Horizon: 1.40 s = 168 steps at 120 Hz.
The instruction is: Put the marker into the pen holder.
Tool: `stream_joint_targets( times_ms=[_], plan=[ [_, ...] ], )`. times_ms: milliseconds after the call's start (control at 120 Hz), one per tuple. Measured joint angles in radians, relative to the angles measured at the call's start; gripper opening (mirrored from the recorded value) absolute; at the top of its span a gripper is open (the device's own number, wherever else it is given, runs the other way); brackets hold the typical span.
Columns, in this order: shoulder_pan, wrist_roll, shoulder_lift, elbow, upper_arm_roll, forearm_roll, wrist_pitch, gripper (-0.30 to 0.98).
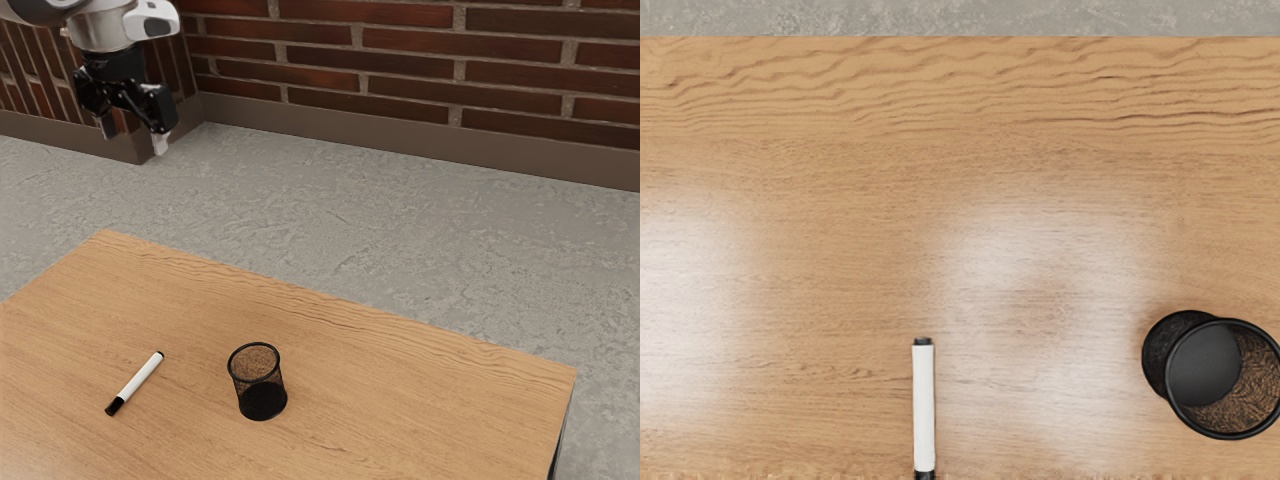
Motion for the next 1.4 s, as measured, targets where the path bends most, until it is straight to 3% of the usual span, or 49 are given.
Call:
stream_joint_targets(
  times_ms=[150,308,508,692,1042,1400],
  plan=[
    [0.015,-0.037,-0.028,-0.065,0.009,0.043,-0.014,0.68],
    [0.076,-0.078,-0.106,-0.363,0.013,0.016,0.077,0.69],
    [0.107,-0.118,-0.136,-0.814,0.050,-0.044,0.397,0.69],
    [0.120,-0.104,-0.113,-1.034,0.070,-0.067,0.713,0.69],
    [0.141,-0.012,0.046,-1.067,0.072,-0.073,1.055,0.69],
    [0.182,0.127,0.144,-1.020,0.087,-0.076,1.176,0.68]
  ],
)
